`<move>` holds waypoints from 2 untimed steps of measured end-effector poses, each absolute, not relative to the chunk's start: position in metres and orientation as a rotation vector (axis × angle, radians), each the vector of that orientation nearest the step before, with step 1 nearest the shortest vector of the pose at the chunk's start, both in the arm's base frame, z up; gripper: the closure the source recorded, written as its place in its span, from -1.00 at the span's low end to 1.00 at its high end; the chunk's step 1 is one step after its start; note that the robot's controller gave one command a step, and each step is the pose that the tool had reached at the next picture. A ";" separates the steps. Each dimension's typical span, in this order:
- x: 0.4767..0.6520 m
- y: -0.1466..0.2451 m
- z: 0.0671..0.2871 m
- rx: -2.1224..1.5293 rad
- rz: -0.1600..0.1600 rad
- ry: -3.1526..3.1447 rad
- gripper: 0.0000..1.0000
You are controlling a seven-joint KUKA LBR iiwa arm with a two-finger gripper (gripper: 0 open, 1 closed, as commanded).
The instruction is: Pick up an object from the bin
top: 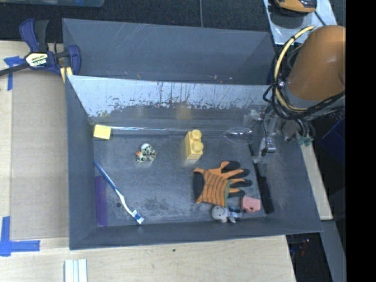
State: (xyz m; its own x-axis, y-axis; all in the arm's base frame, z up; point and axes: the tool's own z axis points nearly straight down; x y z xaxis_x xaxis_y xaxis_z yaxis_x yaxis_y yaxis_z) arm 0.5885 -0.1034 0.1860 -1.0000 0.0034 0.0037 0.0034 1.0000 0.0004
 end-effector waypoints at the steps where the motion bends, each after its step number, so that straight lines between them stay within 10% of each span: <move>1: 0.590 -0.103 0.190 -0.001 0.001 -3.146 -1.00; 2: 0.586 -0.096 0.132 0.220 0.002 -3.140 -1.00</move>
Offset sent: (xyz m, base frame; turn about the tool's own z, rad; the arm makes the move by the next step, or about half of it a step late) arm -0.0084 0.0151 -0.1160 -0.2883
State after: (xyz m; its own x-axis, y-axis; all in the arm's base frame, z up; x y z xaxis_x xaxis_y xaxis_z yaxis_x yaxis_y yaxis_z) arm 0.5863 -0.0958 0.1322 -0.9902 -0.1396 -0.0064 -0.1396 0.9902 -0.0020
